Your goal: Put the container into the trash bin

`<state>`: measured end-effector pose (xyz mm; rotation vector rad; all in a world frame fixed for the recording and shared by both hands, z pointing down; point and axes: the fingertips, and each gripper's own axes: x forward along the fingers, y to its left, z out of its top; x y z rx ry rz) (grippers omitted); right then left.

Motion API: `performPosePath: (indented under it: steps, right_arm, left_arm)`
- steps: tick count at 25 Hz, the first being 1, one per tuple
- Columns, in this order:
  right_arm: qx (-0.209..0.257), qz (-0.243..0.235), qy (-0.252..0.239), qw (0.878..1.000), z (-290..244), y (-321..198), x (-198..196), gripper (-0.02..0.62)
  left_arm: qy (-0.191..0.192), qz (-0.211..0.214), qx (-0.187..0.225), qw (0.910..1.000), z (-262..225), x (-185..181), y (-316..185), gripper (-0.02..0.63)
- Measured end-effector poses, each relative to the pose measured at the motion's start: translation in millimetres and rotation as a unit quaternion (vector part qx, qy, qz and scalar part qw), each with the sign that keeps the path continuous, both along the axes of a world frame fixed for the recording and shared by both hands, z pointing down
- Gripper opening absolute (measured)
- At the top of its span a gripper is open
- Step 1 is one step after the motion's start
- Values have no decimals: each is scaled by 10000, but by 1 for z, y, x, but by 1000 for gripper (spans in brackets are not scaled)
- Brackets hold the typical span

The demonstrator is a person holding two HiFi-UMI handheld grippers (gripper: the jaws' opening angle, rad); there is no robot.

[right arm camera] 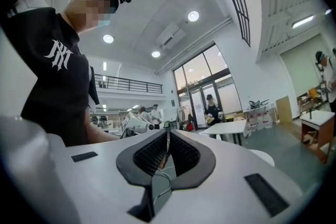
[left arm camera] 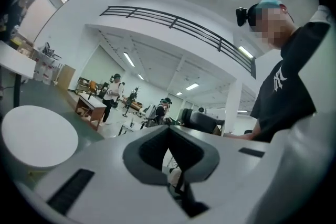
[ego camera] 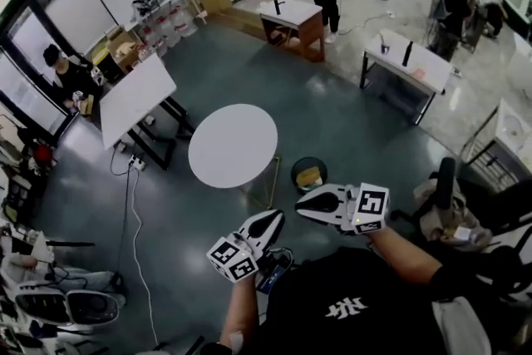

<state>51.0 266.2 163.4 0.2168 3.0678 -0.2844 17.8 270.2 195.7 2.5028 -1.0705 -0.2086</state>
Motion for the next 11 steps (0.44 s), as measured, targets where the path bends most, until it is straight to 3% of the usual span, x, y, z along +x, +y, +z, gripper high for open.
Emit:
performPosePath:
  steps: [6,11]
  right_arm:
    - [-27,468,-178,9987,-18,-27,50,44]
    - [-259,809,-120,9963,-9,-47,96,44]
  left_arm:
    - [106,318,546,9979,-30,49,-30,3]
    - [89,456,734,9962,-41,75,-52,3]
